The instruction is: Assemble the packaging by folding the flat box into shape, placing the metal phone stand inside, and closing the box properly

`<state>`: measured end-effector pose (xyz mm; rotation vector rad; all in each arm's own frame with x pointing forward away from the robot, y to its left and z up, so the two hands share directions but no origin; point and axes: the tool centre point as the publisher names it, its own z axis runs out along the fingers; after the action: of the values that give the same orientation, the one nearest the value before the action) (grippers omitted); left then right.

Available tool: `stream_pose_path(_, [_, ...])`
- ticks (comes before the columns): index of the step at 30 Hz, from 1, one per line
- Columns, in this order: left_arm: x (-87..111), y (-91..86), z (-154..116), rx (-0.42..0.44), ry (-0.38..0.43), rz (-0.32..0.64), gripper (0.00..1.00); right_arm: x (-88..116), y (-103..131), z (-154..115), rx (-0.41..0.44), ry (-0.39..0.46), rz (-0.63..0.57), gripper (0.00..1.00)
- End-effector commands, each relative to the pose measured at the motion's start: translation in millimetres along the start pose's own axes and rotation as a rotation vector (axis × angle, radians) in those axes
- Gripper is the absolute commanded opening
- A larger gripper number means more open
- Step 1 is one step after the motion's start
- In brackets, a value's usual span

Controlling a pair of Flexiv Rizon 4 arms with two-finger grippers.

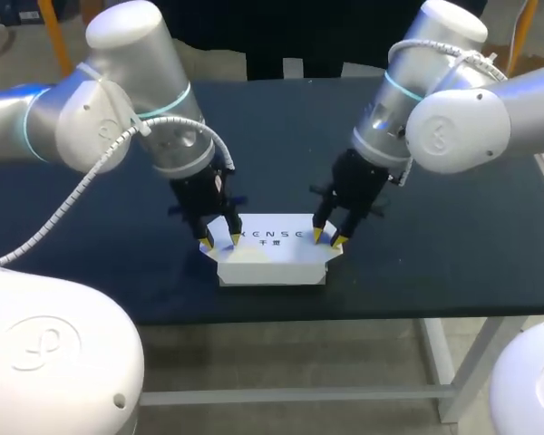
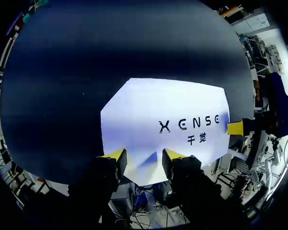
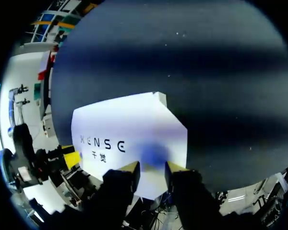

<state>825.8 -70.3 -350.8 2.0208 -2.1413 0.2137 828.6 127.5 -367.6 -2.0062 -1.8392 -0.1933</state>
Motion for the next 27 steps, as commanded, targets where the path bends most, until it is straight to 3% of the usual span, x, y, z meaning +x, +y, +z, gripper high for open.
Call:
stream_pose_path(1, [1.6,3.3,0.3,0.015,-0.012,-0.003,0.49,-3.6,-6.1,2.2,-0.031,0.001,0.006,0.38])
stream_pose_path(27, [-6.2,7.1,8.5,0.107,-0.010,-0.022,0.49,-9.1,-6.2,9.5,-0.062,0.028,0.010,0.38])
